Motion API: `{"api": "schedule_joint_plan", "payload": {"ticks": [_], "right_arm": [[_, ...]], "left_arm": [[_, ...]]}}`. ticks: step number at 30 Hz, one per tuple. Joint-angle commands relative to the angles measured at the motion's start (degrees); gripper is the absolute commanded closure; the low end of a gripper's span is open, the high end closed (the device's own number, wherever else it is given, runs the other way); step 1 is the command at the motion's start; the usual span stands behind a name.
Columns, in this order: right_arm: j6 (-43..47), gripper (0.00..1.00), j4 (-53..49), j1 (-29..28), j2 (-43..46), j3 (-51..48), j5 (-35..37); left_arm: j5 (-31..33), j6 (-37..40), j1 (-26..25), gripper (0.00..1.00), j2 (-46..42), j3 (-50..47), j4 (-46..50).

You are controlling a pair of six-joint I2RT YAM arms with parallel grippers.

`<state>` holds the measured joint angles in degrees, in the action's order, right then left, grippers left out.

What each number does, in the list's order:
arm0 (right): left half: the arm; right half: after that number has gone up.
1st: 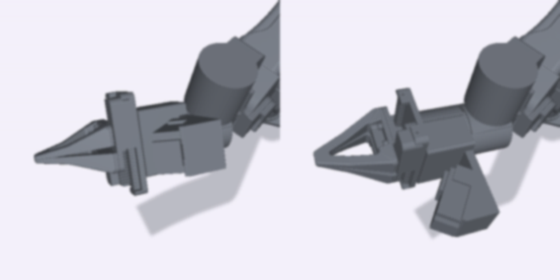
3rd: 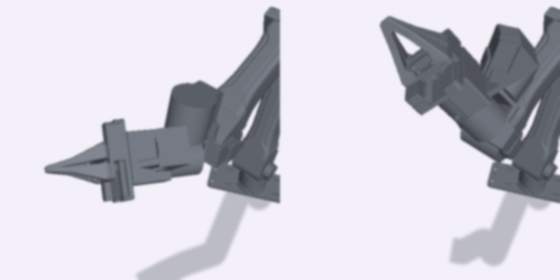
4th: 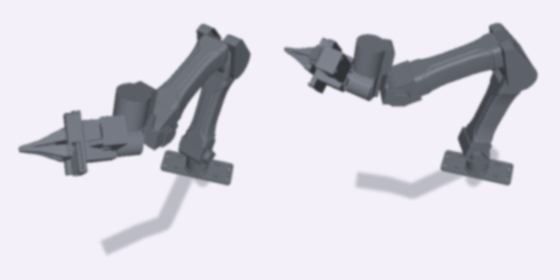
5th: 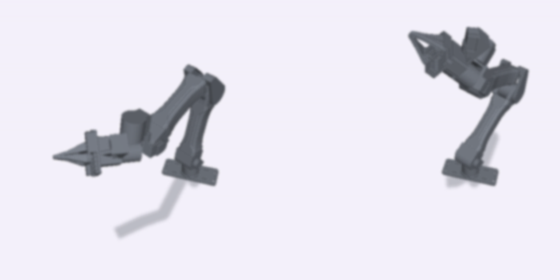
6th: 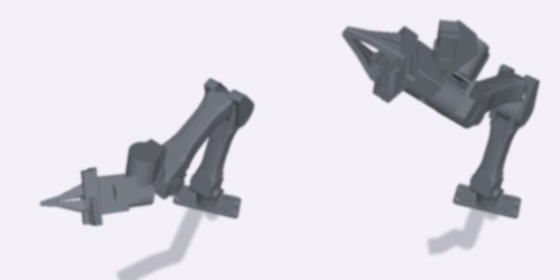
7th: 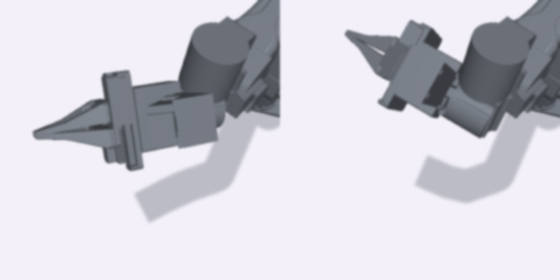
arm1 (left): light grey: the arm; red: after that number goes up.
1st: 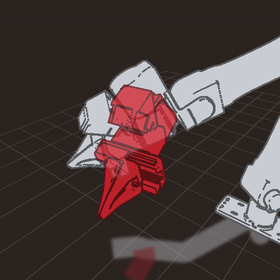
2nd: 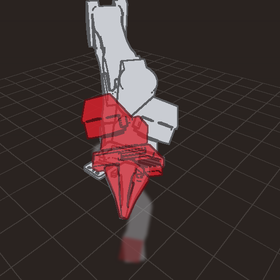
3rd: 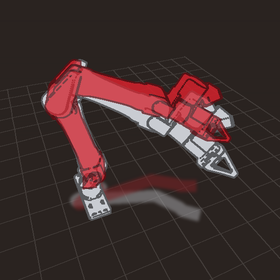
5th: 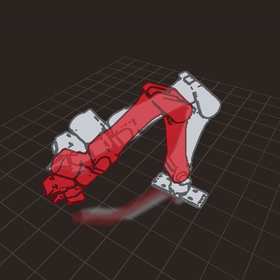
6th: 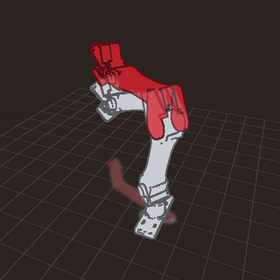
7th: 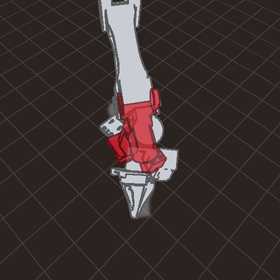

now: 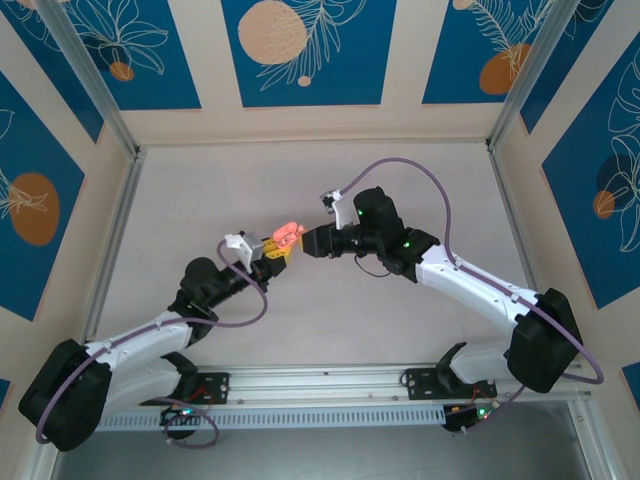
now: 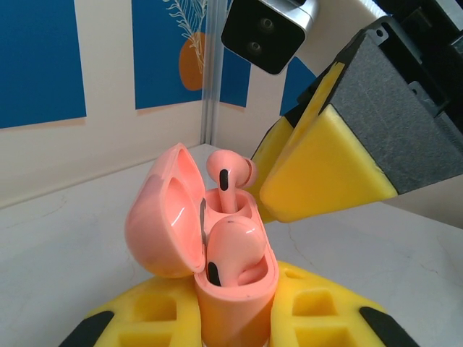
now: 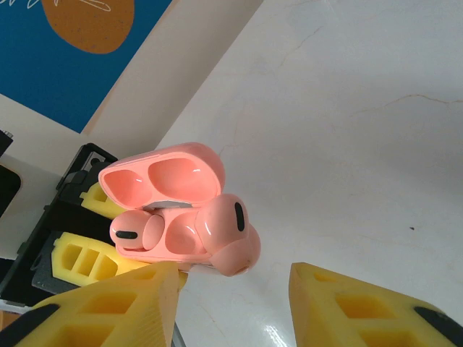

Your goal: Insert wireless bluetooth earbuds into charging case

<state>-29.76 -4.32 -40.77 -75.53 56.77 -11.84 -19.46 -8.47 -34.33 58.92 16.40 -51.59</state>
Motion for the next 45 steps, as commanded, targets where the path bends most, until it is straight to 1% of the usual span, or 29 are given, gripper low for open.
{"api": "schedule_joint_plan", "payload": {"ticks": [1,7,16,27,33,45], "right_arm": [[0.1,0.54,-0.3,0.6,1.4,2.1,-2.1],[-0.7,0.49,1.1,1.7,1.1,2.2,-4.1],[-2.6,0.46,5.1,2.9,-0.2,2.9,-10.2],[-3.4,0.47,4.0,4.5,-0.1,2.8,-10.9],[-3.8,0.51,3.8,4.7,0.0,2.6,-11.4],[-4.7,0.66,4.0,5.6,-0.9,2.4,-14.2]], "left_arm": [[-0.6,1.1,-0.3,0.83,-1.3,0.9,-1.2],[-0.4,1.3,-0.3,0.83,-1.7,0.8,-0.8],[-0.2,2.0,-0.2,0.84,-1.7,1.0,0.9],[-0.3,2.2,-0.3,0.83,-1.7,1.3,1.0],[-0.5,2.2,-0.3,0.83,-1.7,1.4,1.0],[-0.4,2.0,-0.3,0.83,-2.5,1.1,1.3]]}}
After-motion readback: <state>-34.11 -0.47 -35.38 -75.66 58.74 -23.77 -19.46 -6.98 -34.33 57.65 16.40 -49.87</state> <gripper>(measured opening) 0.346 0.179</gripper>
